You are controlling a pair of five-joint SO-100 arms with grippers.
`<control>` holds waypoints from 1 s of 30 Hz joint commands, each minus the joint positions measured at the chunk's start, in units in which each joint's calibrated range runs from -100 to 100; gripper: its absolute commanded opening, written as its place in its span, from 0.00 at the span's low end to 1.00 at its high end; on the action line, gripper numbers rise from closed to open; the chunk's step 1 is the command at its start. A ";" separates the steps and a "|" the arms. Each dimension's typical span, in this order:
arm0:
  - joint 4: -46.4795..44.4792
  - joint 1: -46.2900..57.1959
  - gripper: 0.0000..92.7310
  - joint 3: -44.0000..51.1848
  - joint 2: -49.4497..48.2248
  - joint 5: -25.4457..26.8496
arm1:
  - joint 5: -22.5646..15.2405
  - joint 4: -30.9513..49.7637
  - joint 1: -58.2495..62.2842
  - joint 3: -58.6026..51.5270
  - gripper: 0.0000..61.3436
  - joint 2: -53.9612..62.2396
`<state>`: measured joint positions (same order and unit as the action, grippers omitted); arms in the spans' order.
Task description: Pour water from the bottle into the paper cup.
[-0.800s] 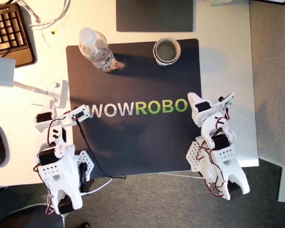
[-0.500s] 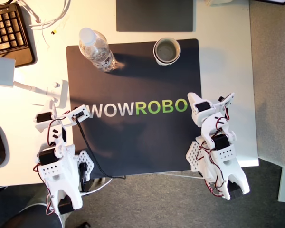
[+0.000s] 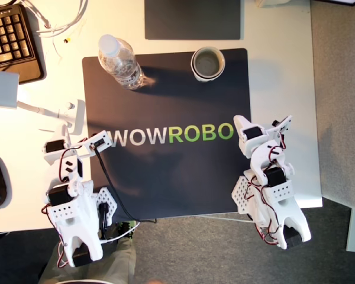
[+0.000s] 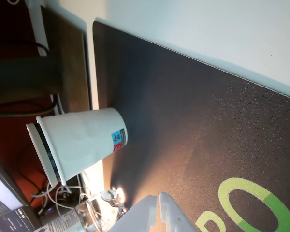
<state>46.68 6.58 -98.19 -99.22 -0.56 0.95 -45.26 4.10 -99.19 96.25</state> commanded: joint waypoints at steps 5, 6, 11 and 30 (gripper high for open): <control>-2.41 -0.82 0.00 -1.72 -0.52 0.49 | 0.29 -0.41 0.39 -0.81 0.01 0.91; -2.41 -0.82 0.00 -1.72 -0.52 0.49 | 0.29 -0.41 0.39 -0.81 0.01 0.91; -2.41 -1.08 0.00 -1.72 -0.52 0.54 | 0.29 -0.41 0.39 -0.81 0.01 0.91; -66.19 34.65 0.00 14.45 59.16 39.27 | -14.02 42.48 4.57 -0.54 0.02 -34.64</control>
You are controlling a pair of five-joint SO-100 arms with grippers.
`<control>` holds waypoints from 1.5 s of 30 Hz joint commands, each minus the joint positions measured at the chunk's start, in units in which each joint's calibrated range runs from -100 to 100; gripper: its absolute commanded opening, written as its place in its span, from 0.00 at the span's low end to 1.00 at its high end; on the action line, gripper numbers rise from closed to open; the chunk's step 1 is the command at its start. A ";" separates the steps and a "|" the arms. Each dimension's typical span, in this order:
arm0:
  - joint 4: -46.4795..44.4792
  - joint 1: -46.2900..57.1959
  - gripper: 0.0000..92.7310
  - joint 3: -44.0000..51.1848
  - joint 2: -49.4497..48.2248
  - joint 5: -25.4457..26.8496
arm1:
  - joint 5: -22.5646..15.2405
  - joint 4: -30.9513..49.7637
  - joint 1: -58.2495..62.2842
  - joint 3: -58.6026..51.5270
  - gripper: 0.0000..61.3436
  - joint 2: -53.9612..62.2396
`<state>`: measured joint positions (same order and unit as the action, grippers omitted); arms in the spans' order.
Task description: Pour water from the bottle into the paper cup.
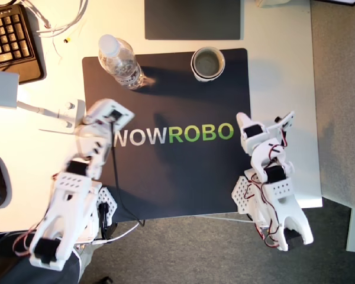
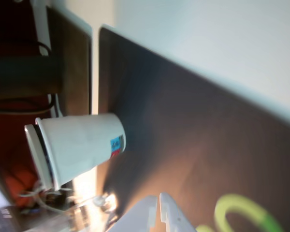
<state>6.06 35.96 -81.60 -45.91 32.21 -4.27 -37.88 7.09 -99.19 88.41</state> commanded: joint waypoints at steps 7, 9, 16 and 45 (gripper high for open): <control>-73.40 7.10 0.05 -17.40 25.23 12.55 | -27.35 116.47 7.31 12.91 0.01 -111.55; -76.41 5.79 0.22 -16.85 30.18 12.50 | -32.43 123.90 7.07 16.27 0.01 -119.88; -79.02 5.01 0.77 -7.49 44.08 12.41 | -58.12 116.71 -11.22 16.00 0.00 -122.80; -69.40 5.27 0.00 34.31 64.85 11.97 | -45.96 89.75 -3.92 47.08 0.76 -103.14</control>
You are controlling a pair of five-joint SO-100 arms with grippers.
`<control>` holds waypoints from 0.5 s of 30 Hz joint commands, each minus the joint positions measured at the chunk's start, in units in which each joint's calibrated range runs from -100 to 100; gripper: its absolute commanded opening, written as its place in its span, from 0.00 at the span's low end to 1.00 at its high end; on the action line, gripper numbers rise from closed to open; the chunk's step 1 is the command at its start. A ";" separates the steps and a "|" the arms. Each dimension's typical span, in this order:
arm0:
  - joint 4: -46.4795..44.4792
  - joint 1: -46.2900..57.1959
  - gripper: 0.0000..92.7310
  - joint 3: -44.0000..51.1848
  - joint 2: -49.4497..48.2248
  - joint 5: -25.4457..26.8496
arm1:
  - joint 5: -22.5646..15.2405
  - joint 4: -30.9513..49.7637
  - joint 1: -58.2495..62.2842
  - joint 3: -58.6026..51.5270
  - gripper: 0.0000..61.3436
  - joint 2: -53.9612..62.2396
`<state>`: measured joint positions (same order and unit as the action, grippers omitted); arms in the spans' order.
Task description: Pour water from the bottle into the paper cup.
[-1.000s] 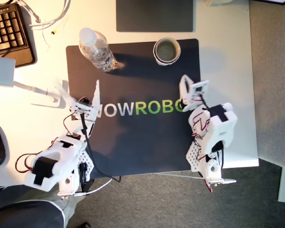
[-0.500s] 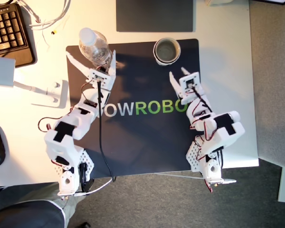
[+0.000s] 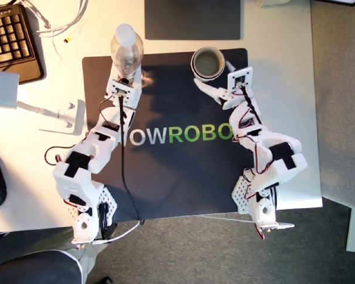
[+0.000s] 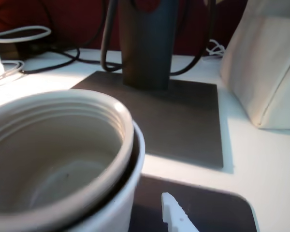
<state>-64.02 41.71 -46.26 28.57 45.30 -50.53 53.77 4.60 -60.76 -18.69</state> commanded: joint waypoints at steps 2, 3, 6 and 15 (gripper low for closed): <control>6.63 -0.47 0.00 0.51 -20.40 -4.40 | 1.32 -4.42 -2.50 12.55 0.76 3.19; 8.42 -0.34 0.00 1.60 -22.49 -4.88 | 1.42 -4.67 -2.74 13.10 0.76 2.93; 19.26 0.57 0.00 9.32 -31.87 -6.64 | 1.95 -4.67 -5.01 15.10 0.75 0.53; 42.96 3.45 0.00 36.04 -39.34 -15.43 | 3.57 -3.69 -8.72 14.19 0.36 -2.39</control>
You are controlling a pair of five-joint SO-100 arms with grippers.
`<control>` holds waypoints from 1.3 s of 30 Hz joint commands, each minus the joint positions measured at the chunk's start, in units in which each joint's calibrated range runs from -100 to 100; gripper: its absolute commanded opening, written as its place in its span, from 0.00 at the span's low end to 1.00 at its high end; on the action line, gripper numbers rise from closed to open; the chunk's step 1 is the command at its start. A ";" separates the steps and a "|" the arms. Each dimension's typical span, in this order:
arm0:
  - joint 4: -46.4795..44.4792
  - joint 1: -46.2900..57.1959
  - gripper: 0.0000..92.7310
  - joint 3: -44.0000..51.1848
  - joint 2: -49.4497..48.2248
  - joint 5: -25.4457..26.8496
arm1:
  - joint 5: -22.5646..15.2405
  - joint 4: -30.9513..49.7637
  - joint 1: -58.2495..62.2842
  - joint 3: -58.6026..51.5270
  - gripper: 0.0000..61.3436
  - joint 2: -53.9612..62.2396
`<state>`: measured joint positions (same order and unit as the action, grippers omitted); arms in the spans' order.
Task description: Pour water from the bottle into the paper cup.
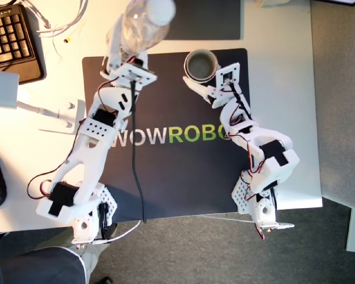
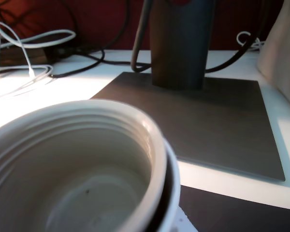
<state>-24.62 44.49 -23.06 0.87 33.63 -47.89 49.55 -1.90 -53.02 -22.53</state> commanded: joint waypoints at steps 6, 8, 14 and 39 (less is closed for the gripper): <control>28.41 -2.60 0.00 24.47 -17.47 -14.75 | 1.12 0.53 -1.51 -1.73 0.00 10.72; 36.72 -3.52 0.00 28.56 -18.07 -18.32 | -0.24 0.53 -0.91 -6.28 0.00 16.39; 52.20 -3.12 0.00 33.56 -18.25 -31.40 | -8.84 -5.44 -6.17 -29.27 0.00 50.14; 77.70 -4.70 0.00 59.91 -2.87 -46.40 | -8.25 -6.33 -5.21 -17.27 0.00 45.67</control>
<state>52.71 40.87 26.51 -1.22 -12.09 -56.09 43.47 -7.29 -77.77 17.12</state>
